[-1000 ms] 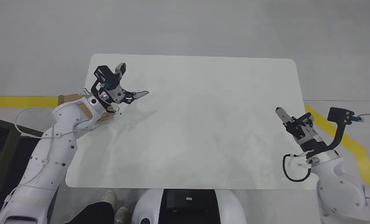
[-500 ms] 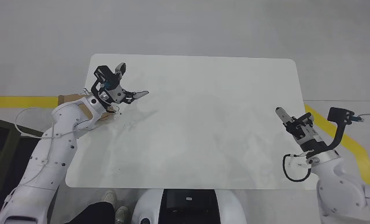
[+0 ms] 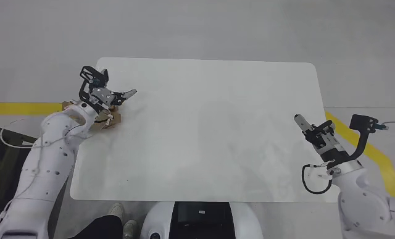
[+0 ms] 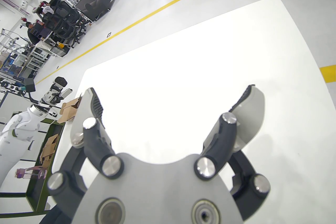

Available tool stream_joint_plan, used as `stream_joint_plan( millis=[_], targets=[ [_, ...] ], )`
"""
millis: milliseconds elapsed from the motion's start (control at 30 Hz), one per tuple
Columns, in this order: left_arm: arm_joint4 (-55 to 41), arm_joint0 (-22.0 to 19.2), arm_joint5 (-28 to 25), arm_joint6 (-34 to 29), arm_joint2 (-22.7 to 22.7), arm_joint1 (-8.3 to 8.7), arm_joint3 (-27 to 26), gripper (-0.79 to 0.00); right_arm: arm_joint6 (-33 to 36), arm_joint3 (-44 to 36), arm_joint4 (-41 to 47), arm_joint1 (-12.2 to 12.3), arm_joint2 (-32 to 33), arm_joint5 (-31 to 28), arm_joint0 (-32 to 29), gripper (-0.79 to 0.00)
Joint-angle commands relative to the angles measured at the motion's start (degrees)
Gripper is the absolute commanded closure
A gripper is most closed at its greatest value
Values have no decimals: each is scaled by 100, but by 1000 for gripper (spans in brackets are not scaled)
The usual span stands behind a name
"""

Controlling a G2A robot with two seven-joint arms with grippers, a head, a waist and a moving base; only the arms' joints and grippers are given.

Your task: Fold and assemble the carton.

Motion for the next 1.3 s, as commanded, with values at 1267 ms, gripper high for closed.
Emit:
stream_joint_plan(
  millis=[1267],
  targets=[
    [-2974,46,233,-1761,-1767,178,832,-785,0,0,0,0,0,0,0,-785]
  ],
)
